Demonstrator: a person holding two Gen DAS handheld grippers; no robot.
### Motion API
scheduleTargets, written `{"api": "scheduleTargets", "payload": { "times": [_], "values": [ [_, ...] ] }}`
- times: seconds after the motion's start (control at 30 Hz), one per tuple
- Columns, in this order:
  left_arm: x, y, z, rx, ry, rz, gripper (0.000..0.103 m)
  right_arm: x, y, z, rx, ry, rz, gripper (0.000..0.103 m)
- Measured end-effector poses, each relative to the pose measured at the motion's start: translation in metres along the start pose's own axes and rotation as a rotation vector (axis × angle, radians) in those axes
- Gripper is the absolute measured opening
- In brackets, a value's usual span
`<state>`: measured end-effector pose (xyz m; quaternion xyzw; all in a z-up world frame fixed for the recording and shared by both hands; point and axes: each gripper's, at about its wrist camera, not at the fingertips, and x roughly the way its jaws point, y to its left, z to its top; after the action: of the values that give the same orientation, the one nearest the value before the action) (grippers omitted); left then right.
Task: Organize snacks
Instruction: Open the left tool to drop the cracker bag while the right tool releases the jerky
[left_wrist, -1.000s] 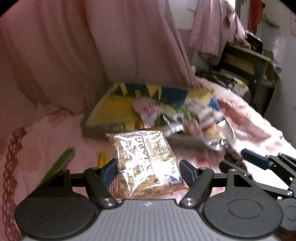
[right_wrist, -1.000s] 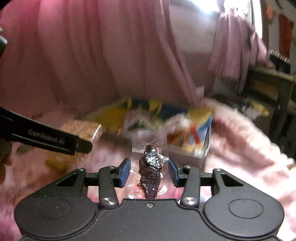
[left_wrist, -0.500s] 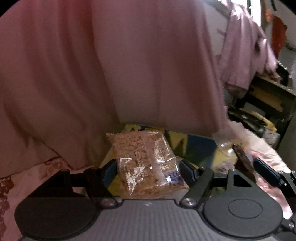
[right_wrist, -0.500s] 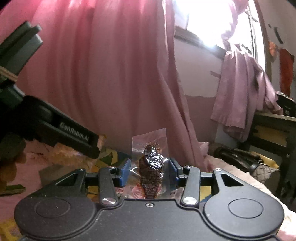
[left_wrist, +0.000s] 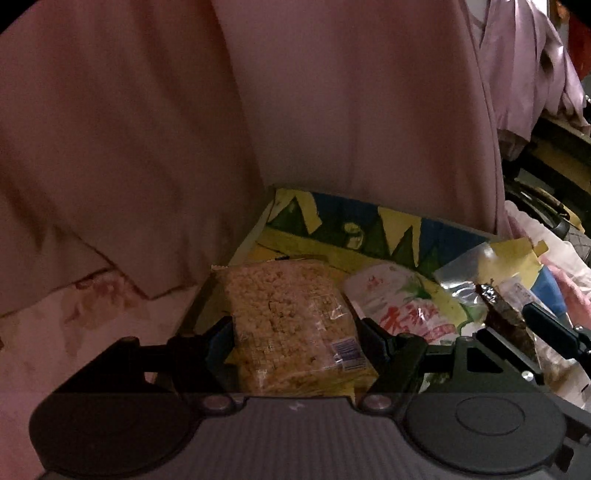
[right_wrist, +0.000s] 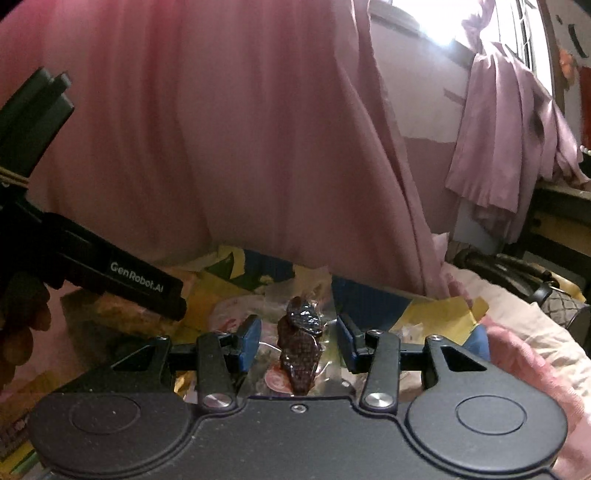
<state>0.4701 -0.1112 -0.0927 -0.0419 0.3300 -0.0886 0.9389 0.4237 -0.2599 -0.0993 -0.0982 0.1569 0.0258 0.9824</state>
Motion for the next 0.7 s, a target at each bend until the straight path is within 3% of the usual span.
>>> {"api": "scheduleTargets", "payload": {
  "times": [0.37,0.7],
  "values": [
    [-0.001,0.000,-0.010,-0.027,0.031,0.015,0.077,0.001,0.009,-0.006,-0.055,0.030,-0.020,0.048],
    [-0.040,0.003,-0.001,-0.098,-0.053,0.031,0.093,-0.016,0.002,0.009,-0.018,0.018,-0.027,0.077]
  ]
}}
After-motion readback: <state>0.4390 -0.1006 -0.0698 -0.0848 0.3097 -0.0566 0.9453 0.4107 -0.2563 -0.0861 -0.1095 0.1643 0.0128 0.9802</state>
